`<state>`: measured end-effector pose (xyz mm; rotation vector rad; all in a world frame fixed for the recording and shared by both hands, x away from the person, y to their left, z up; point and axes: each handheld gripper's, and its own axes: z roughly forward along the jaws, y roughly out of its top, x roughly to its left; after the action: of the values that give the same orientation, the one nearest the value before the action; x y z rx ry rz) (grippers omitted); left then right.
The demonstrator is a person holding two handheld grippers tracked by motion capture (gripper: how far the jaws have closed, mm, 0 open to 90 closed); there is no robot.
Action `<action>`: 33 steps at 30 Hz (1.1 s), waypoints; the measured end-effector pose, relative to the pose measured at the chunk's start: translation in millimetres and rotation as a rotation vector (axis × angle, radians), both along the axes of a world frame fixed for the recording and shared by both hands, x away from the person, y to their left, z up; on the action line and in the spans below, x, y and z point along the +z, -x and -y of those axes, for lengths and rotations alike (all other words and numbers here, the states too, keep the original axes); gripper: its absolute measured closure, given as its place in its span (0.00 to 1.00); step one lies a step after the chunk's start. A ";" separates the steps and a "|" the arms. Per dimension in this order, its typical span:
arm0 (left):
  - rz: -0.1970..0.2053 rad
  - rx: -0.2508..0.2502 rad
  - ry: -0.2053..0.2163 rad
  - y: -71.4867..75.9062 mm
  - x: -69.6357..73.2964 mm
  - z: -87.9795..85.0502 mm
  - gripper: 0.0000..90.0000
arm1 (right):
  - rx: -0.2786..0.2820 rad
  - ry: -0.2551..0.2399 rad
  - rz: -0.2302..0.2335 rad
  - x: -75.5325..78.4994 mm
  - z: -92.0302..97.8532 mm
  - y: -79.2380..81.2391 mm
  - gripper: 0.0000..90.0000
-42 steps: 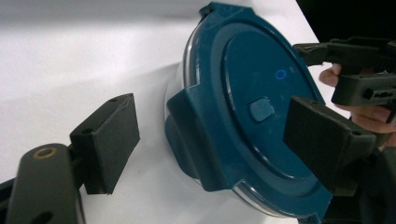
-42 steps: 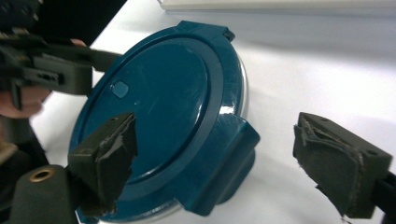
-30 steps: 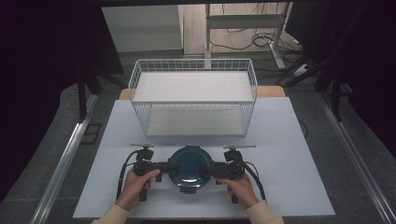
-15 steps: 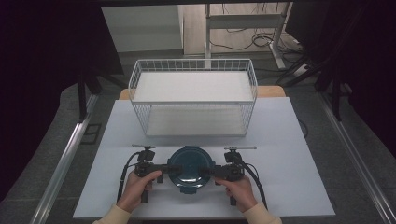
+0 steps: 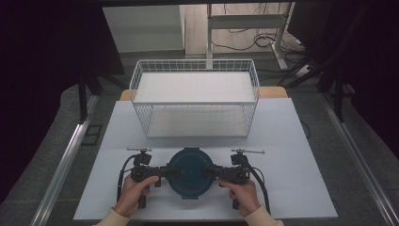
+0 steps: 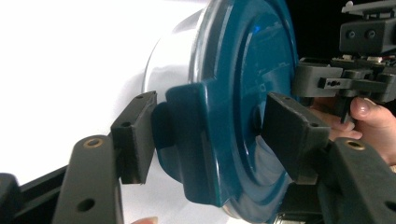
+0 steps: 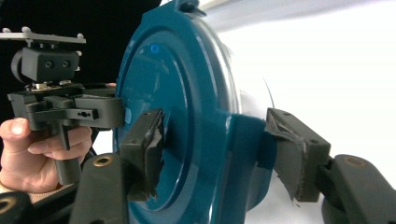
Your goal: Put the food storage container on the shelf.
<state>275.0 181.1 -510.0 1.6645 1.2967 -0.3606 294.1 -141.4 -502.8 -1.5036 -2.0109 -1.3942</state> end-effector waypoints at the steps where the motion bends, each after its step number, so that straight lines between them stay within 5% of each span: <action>1: 0.003 0.003 0.000 0.5 0.8 0.0 0.42 | 0.000 0.000 0.000 0.0 0.0 0.0 0.44; 13: 0.082 -0.004 -0.037 11.2 19.1 5.0 0.43 | 0.049 0.027 0.142 20.8 1.6 5.6 0.45; 33: 0.190 0.002 -0.040 23.4 49.2 -0.2 0.42 | 0.097 0.045 0.289 54.5 -2.8 15.7 0.46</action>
<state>251.7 181.3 -460.8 1.6870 1.1702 -0.1716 278.4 -138.6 -448.3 -1.2619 -2.2638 -1.6123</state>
